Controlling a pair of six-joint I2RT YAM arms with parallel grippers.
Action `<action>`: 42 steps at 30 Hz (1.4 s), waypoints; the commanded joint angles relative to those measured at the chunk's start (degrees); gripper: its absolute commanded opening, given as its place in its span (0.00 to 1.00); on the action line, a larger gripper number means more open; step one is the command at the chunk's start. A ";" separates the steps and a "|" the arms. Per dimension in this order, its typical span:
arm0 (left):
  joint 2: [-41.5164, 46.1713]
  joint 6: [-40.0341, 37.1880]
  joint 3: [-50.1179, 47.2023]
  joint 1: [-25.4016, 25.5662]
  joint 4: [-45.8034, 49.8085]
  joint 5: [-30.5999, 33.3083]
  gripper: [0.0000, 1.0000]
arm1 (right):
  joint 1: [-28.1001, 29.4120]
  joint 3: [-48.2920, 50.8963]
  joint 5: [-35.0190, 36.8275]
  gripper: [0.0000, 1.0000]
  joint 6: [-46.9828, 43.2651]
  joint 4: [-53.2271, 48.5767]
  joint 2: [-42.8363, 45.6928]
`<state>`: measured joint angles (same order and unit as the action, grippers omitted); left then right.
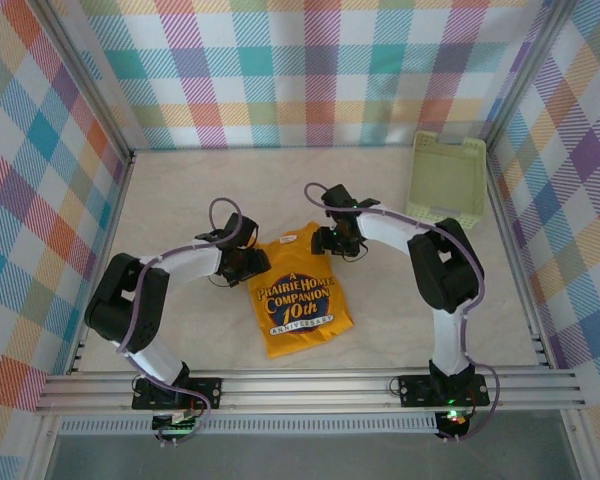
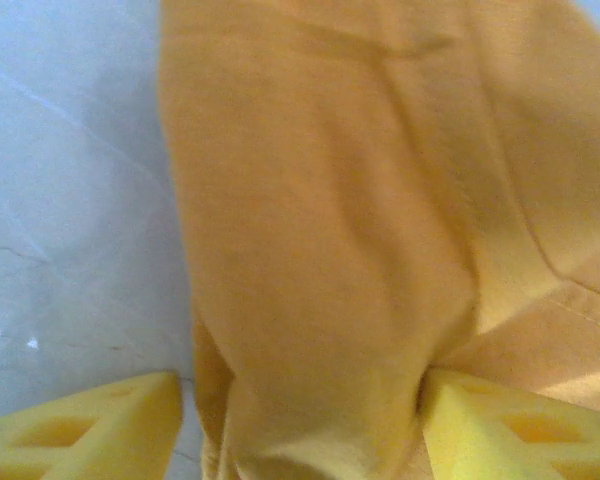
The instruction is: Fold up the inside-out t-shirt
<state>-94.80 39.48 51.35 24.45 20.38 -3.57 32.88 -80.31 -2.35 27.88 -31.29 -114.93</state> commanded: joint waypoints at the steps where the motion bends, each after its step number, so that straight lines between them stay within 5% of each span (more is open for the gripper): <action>1: -3.19 2.14 -1.24 -0.28 -6.37 -4.69 0.62 | 1.16 -2.61 -1.04 0.68 -0.98 -2.37 -3.23; 17: -10.27 2.79 1.91 2.99 -11.21 -7.41 0.39 | 9.70 -7.11 1.65 0.43 2.08 -5.43 -11.30; 30: -9.90 3.14 1.12 4.55 -11.76 -6.71 0.36 | 12.07 -8.49 3.05 0.46 3.94 -7.28 -11.36; 42: -7.43 2.40 -0.89 4.38 -11.15 -4.64 0.19 | 10.43 -2.64 2.34 0.07 6.20 -1.82 -7.36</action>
<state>-97.58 42.00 53.34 26.20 21.87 -0.21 42.89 -88.12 5.45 32.47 -33.41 -121.45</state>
